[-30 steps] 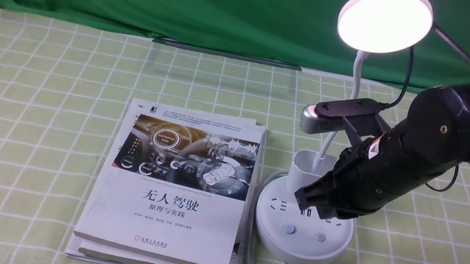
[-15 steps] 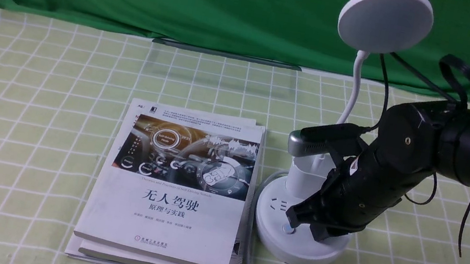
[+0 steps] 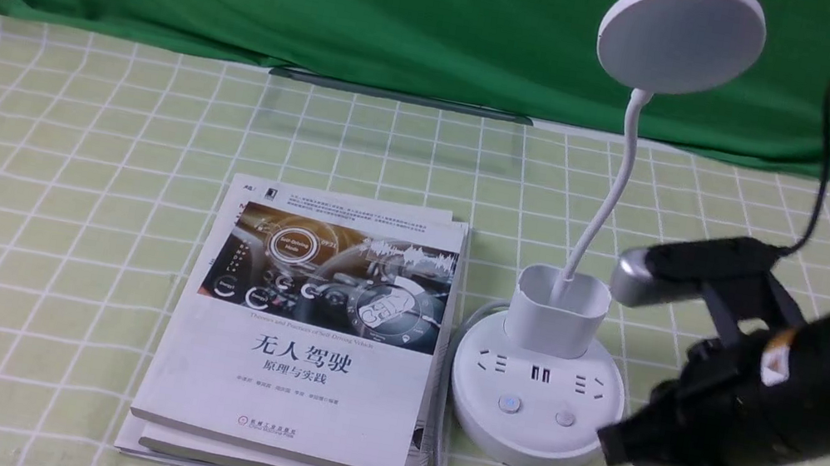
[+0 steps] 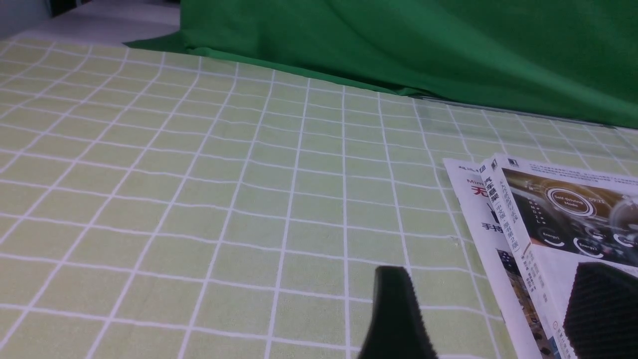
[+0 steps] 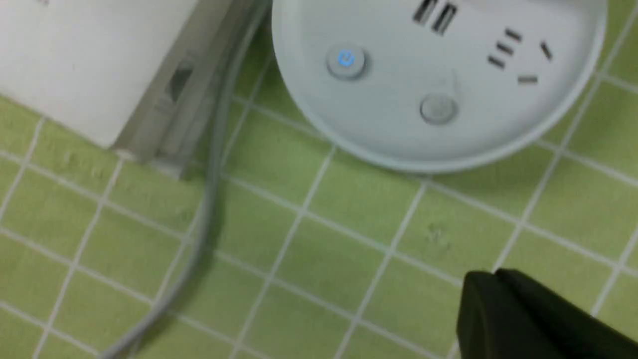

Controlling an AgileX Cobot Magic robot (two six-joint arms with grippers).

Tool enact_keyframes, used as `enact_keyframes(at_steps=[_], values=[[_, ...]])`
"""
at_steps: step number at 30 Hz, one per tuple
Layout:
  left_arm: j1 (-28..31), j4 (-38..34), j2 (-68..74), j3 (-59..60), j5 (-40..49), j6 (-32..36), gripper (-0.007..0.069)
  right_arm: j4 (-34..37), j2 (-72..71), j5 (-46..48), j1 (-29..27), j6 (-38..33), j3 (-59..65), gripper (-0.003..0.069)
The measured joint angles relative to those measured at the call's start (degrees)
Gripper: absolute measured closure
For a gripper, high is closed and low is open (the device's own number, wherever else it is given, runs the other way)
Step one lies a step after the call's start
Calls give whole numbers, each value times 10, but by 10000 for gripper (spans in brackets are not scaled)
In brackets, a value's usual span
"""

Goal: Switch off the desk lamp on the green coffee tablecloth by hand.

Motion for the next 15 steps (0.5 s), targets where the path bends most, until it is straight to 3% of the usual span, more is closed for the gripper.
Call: enact_keyframes(at_steps=[6,15], values=[[0,0,0,0,0,0,214,0,-112,0,0,0,70,603],[0,0,0,0,0,0,214,-1,-175,-51,0,0,76,589]])
